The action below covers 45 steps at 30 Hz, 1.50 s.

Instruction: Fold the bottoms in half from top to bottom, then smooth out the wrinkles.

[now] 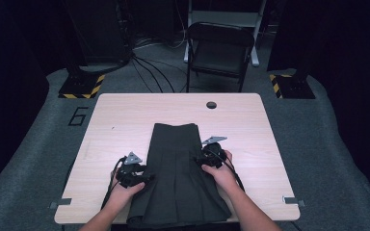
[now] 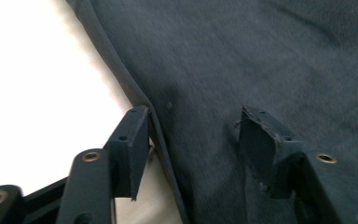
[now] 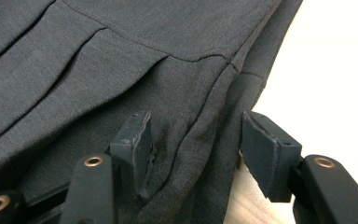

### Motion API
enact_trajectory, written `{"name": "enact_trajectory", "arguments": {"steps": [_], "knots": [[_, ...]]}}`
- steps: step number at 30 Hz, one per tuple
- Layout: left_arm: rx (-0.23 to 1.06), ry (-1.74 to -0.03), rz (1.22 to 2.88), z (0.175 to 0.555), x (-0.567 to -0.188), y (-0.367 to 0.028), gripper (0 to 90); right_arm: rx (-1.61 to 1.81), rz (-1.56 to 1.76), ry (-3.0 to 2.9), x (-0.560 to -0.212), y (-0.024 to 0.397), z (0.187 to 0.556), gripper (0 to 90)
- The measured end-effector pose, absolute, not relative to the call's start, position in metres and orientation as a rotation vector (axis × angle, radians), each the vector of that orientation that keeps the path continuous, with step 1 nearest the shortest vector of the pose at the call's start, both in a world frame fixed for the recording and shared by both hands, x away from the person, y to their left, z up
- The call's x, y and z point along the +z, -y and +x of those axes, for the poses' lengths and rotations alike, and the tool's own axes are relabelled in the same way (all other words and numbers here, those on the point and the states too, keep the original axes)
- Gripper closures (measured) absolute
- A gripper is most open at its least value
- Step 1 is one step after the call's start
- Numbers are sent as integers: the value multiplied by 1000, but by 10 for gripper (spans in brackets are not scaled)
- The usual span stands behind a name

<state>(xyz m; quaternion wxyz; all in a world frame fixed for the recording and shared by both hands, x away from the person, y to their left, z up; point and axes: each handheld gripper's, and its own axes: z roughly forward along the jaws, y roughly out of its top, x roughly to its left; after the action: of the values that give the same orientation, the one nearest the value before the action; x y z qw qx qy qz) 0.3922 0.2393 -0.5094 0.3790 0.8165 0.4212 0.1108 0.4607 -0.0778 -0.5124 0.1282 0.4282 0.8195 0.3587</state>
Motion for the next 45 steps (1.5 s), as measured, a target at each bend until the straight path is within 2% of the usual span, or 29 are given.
{"name": "enact_trajectory", "arguments": {"steps": [7, 14, 24, 45], "knots": [[291, -1075, 2045, 411, -497, -236, 504, 1046, 1248, -2392, -509, 79, 460, 441], [295, -1036, 2078, 429, -492, -225, 571, 1073, 1230, -2398, -507, 79, 458, 441], [318, -1071, 2023, 453, -484, -217, 538, 1052, 1216, -2409, -508, 79, 457, 423], [364, -1112, 1998, 496, -479, -214, 483, 1033, 1254, -2400, -515, 83, 459, 470]]}}
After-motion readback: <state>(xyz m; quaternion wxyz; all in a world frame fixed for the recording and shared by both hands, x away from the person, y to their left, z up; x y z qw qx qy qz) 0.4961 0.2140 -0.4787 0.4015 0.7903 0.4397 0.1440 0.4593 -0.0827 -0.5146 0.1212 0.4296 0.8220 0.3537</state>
